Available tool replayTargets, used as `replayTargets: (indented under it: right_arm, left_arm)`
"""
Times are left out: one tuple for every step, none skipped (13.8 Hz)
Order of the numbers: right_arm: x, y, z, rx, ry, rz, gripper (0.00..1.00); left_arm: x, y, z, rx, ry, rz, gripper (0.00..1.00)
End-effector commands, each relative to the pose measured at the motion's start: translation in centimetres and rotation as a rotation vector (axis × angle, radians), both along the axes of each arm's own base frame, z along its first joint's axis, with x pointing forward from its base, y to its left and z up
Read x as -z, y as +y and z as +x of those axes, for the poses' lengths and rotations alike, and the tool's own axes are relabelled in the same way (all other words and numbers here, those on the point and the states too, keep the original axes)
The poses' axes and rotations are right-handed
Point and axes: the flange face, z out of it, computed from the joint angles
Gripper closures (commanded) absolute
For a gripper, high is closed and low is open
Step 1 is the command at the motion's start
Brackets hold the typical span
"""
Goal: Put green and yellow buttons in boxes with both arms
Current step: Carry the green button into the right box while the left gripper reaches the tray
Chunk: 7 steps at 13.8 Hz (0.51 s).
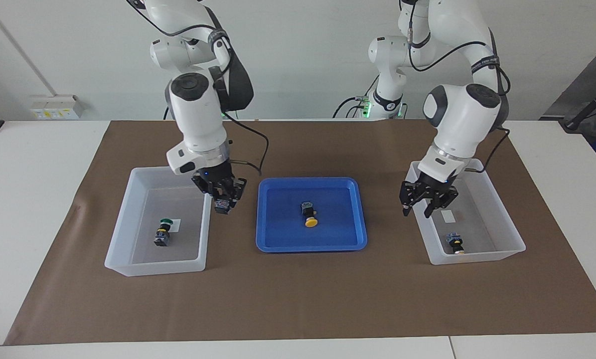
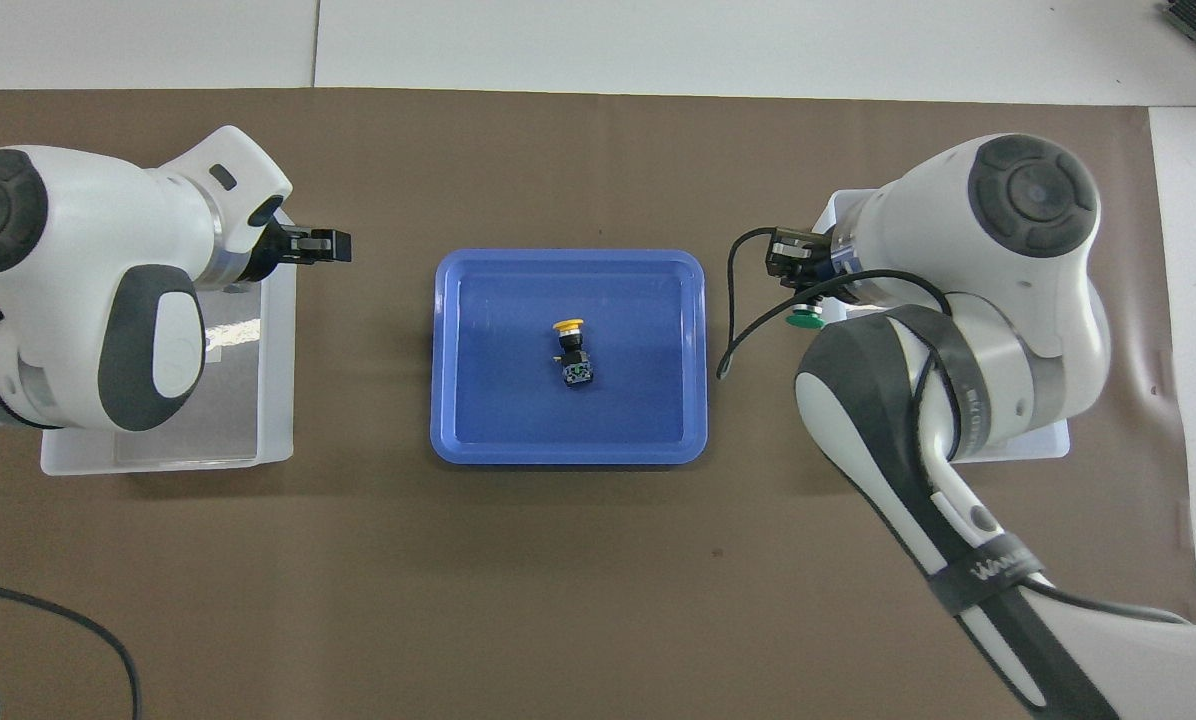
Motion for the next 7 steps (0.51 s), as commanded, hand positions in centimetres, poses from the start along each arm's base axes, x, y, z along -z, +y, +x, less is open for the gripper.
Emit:
replayTargets:
  right_arm:
    - [0.4, -5.1, -0.7, -0.136, 0.048, -0.027, 1.00]
    - [1.1, -6.8, -1.2, -0.170, 0.063, -0.033, 1.00]
    - [2.1, -8.6, -1.9, -0.202, 0.078, -0.037, 1.00]
    - [2.9, -10.7, -2.6, -0.247, 0.098, -0.040, 1.00]
    - [3.6, -12.1, -3.2, -0.284, 0.116, -0.040, 1.00]
    - [4.5, -13.4, -4.0, -0.291, 0.138, -0.038, 1.00]
    - [5.9, -13.9, -4.8, -0.305, 0.165, -0.033, 1.00]
  left_arm:
    - [1.3, -5.6, -2.0, -0.018, -0.014, -0.030, 0.37]
    - [2.1, -8.0, -3.0, -0.022, -0.015, -0.045, 0.36]
    - [2.8, -10.3, -4.0, -0.022, -0.019, -0.059, 0.33]
    - [4.1, -12.5, -4.8, -0.034, -0.019, -0.077, 0.32]
    - [5.1, -14.4, -5.9, -0.041, -0.019, -0.092, 0.29]
    - [6.2, -16.0, -6.8, -0.045, -0.014, -0.101, 0.21]
    - [7.5, -18.0, -7.9, -0.056, 0.004, -0.109, 0.05]
